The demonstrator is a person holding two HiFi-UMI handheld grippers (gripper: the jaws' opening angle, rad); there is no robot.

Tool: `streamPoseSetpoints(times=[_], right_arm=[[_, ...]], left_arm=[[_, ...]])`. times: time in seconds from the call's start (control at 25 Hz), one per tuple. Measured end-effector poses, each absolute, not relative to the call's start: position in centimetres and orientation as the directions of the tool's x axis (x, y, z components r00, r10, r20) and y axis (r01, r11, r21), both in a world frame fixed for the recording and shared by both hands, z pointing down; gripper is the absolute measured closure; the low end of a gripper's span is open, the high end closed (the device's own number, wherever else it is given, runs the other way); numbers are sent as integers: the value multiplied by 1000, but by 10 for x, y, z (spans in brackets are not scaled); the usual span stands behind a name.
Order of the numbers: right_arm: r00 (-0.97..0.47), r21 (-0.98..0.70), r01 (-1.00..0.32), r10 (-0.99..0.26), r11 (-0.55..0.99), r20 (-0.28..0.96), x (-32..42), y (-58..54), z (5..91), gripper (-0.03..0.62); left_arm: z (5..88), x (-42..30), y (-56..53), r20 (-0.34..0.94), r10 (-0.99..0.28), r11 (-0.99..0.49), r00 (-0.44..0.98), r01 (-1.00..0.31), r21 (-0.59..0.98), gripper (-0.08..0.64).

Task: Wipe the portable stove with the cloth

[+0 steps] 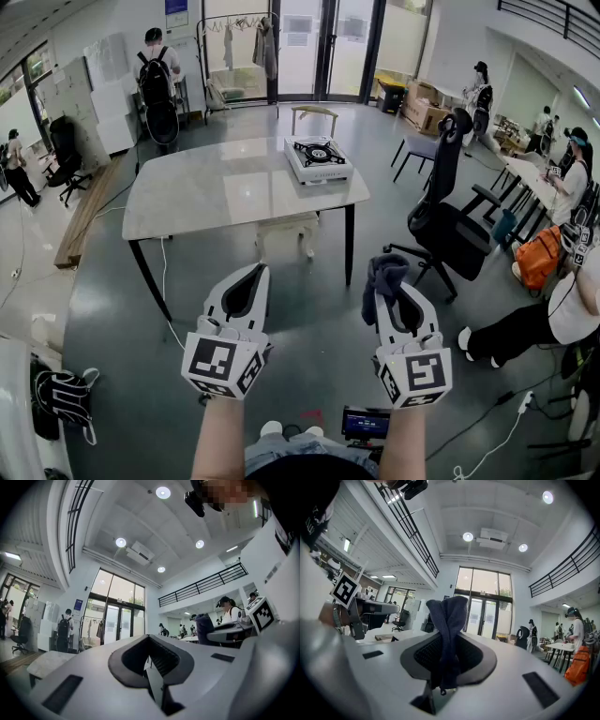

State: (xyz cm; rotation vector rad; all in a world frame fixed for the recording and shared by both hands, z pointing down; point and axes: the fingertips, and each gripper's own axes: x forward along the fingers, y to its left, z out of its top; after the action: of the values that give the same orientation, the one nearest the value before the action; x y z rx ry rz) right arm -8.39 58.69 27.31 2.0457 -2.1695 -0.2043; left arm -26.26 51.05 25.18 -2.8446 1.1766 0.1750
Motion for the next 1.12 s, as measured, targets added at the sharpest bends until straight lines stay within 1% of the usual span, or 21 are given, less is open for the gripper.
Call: streamPoseSetpoints(times=[0.44,0.68,0.92,1.12], right_arm=[[-85,179,-980,-996,88,21,-51,605,275,502],[-92,134,-987,-996,90,-11,-38,609,273,502],[-108,162,-980,-994,112,34,-32,602,281,502],[-90,181,-979,-996,90,11,-16,582,279,502]], left_arm=[[258,-223,533,-133,-718,-690,684,-724,-2,554],[258,-213,538,-116,-718,-688,686,-725,-33,553],[262,-196,529,-91,-708,-699,700,-713,-51,553],[265,-177,507,-93,-683,-721,724,-689,-72,552]])
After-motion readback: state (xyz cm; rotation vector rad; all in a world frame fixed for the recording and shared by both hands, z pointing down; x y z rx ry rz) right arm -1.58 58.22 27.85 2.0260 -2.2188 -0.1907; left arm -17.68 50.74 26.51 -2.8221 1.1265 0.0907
